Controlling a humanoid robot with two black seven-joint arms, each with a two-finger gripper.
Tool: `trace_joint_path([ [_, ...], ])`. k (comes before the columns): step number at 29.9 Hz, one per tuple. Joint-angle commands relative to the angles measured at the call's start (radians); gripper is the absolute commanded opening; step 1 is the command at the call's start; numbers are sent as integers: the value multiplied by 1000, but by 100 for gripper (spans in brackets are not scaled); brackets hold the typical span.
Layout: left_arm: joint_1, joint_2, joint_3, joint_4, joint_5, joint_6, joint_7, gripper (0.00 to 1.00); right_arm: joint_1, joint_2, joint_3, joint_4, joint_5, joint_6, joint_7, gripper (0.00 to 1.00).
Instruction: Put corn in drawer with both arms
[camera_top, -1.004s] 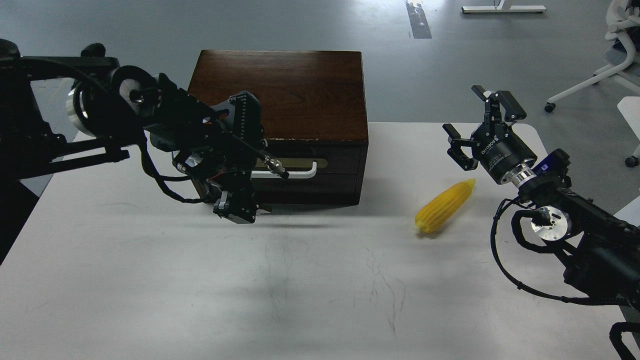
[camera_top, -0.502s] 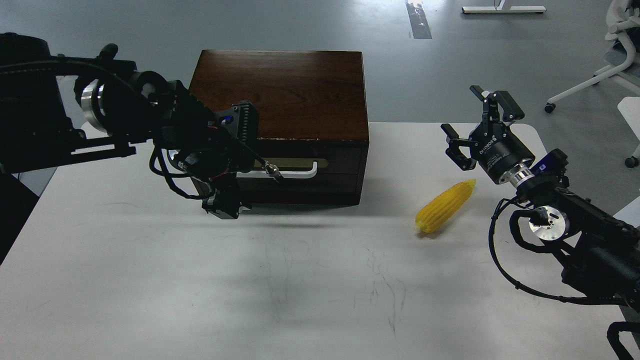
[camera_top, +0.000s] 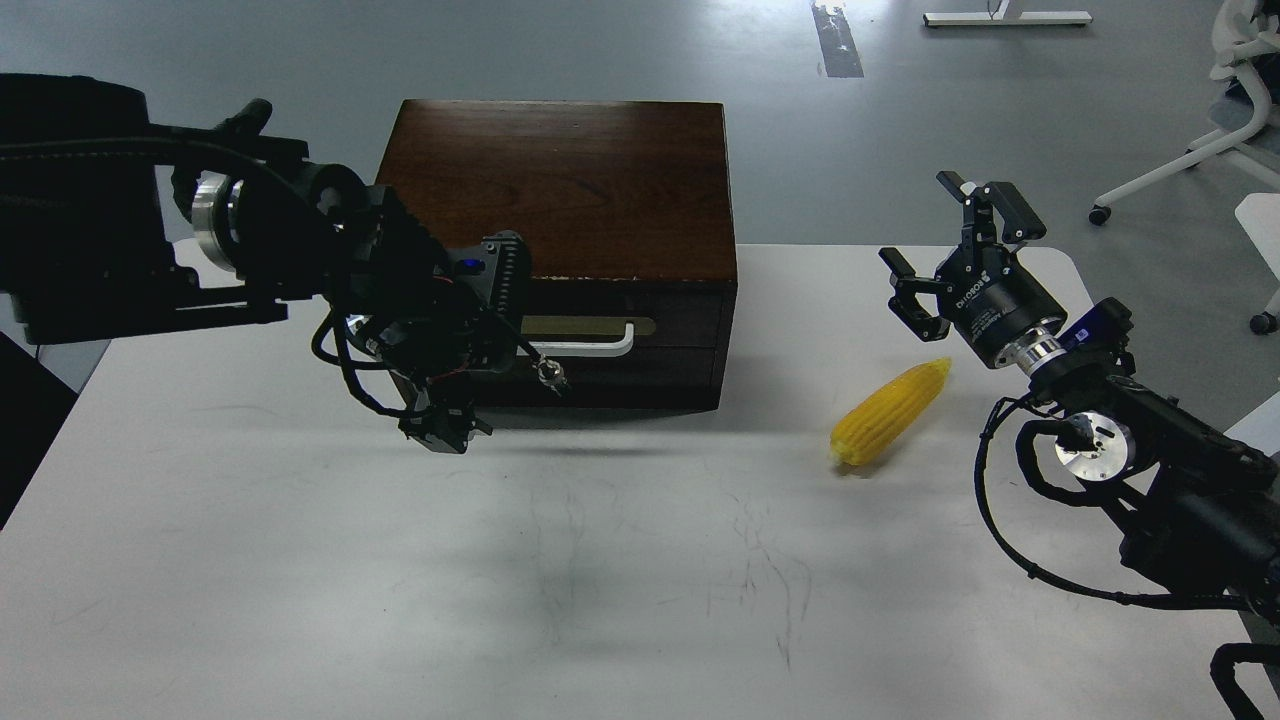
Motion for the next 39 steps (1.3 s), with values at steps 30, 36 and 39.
trace_joint_path([
  [30,-3,-142,-6,76,0,0,0,98,-6,2,1,0,1,0,0,100],
  [36,5,-162,-4,106,0,0,0,98,-8,-7,2,3,1,0,0,100],
  [39,8,-163,-3,107,0,0,0,98,-8,-9,2,3,1,0,0,100],
])
